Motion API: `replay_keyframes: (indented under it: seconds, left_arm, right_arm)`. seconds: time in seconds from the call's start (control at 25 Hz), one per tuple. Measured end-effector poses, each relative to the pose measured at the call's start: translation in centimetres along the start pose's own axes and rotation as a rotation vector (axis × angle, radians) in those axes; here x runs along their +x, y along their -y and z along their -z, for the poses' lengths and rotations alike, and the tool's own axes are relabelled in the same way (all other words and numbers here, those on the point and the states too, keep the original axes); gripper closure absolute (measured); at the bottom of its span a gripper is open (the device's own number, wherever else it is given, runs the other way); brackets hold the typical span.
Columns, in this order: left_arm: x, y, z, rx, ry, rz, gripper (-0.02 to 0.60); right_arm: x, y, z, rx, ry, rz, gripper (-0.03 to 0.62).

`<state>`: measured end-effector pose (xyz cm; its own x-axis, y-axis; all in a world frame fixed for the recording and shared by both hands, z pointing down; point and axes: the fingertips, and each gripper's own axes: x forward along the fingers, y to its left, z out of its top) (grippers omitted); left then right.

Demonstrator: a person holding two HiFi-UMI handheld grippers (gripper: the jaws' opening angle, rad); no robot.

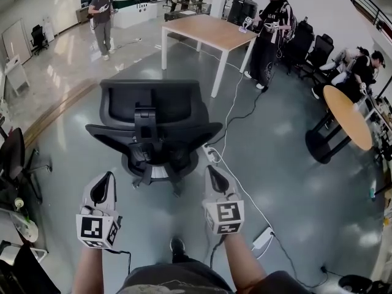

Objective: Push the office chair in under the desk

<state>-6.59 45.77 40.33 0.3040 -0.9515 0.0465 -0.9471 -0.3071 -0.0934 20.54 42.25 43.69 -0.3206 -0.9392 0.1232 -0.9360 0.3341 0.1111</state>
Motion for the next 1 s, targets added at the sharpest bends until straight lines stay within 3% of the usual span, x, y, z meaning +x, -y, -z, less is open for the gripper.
replay_keyframes:
  seconds: [0.2,0.6,0.68,0.88,1.0]
  left_arm:
    - [2.0,-0.1,0.0,0.014,-0.03,-0.016,0.522]
    - [4.0,-1.0,-0.4,0.13,-0.036,-0.049,0.47]
    - [4.7,-1.9,-0.3,0.153,-0.028,-0.059,0.456]
    - [6.6,-3.9,0.8,0.195,-0.06,-0.055,0.443]
    - [7.7,-5.2,1.3,0.259,-0.079,-0.062,0.408]
  right_arm:
    - [1.6,1.2,-0.1,-0.049,-0.002,-0.018,0.603]
    - [4.7,1.7,-2.1,-0.157,0.03,-0.008,0.6]
    - [5.6,1.6,-2.4,-0.199,0.025,-0.001,0.535]
    - [7.0,1.6,-2.6,-0.321,-0.018,0.026,0.471]
    - [8.0,1.8,-2.2,-0.412,-0.051,0.044,0.394]
